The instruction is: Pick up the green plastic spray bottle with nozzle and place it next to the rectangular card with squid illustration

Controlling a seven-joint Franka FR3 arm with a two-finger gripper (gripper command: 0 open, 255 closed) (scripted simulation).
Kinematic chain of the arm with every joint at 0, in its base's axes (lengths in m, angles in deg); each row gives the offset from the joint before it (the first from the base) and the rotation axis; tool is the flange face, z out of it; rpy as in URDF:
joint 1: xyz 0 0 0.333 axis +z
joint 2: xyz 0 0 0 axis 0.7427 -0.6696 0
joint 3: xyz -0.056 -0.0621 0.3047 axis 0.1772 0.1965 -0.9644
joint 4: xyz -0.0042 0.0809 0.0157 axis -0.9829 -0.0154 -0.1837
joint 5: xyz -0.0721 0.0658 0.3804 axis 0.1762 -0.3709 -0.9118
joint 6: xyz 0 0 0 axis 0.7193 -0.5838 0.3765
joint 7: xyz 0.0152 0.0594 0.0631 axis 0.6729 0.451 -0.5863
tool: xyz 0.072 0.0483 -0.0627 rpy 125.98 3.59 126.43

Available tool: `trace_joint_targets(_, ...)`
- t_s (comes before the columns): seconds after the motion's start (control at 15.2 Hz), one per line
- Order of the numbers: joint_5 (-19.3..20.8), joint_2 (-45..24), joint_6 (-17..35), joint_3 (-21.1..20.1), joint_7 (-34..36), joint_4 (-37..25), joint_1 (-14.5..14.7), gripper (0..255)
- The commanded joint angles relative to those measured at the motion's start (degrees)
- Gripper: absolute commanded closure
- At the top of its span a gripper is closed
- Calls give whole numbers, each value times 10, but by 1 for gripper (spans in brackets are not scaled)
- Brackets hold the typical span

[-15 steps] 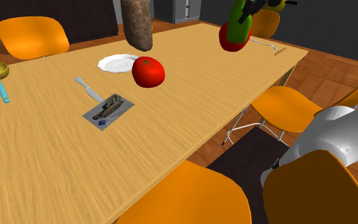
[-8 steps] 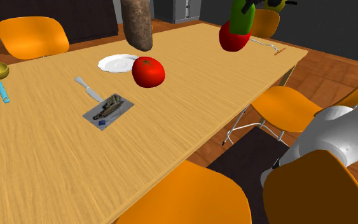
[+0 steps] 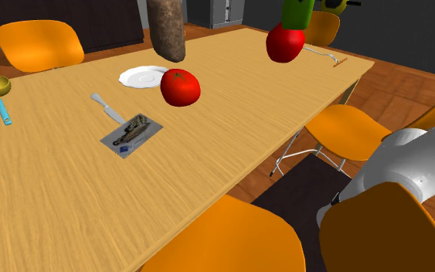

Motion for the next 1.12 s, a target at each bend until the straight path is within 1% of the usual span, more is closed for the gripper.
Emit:
trace_joint_targets(0.0,-2,-8,-16,2,-1,-23,2,255)
trace_joint_targets(0.59,-16,-53,-90,12,-2,-140,9,255)
trace_joint_targets(1.06,-36,-101,-156,28,-6,-250,14,255)
